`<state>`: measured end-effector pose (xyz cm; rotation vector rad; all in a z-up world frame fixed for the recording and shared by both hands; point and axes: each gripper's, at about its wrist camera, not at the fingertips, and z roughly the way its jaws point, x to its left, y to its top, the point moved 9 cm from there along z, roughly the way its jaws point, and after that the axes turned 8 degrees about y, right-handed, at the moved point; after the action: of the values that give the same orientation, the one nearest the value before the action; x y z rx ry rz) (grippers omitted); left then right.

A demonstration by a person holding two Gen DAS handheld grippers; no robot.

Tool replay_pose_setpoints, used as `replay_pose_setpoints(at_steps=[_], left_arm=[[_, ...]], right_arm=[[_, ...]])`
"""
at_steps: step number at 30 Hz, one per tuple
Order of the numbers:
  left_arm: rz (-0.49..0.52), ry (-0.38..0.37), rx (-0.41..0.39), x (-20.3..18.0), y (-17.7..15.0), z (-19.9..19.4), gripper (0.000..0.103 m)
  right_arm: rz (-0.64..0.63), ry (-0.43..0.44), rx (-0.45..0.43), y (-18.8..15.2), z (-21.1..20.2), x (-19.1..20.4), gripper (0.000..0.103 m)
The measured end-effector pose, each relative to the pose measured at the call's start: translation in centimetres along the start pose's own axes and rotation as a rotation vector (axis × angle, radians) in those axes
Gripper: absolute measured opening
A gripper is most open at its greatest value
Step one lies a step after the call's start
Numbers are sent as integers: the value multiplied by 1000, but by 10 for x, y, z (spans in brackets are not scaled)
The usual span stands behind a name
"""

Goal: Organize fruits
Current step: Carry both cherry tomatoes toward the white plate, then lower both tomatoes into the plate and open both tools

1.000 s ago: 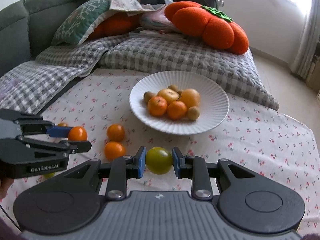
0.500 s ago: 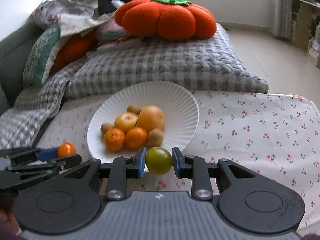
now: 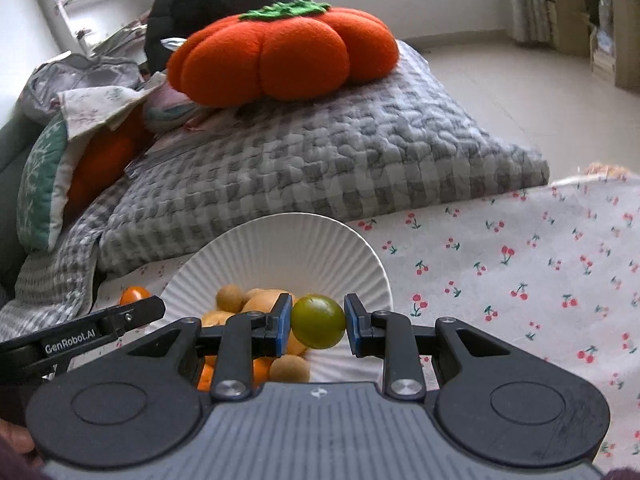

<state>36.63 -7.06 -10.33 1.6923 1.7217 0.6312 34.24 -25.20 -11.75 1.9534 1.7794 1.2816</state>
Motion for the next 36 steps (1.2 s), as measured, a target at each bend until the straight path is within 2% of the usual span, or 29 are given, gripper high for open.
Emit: replay_pose_setpoints(at_steps=[4, 21, 30, 36], left_arm=[[-4, 19, -3, 4, 0, 11, 25], [21, 11, -14, 4, 0, 18, 26], [4, -37, -14, 7, -1, 17, 30], [0, -56, -27, 2, 1, 12, 38]], right_arm=[[23, 12, 1, -1, 7, -5, 25], [30, 46, -19, -3, 12, 1, 27], [40, 49, -26, -3, 10, 0, 28], [39, 54, -37, -1, 6, 2, 28]])
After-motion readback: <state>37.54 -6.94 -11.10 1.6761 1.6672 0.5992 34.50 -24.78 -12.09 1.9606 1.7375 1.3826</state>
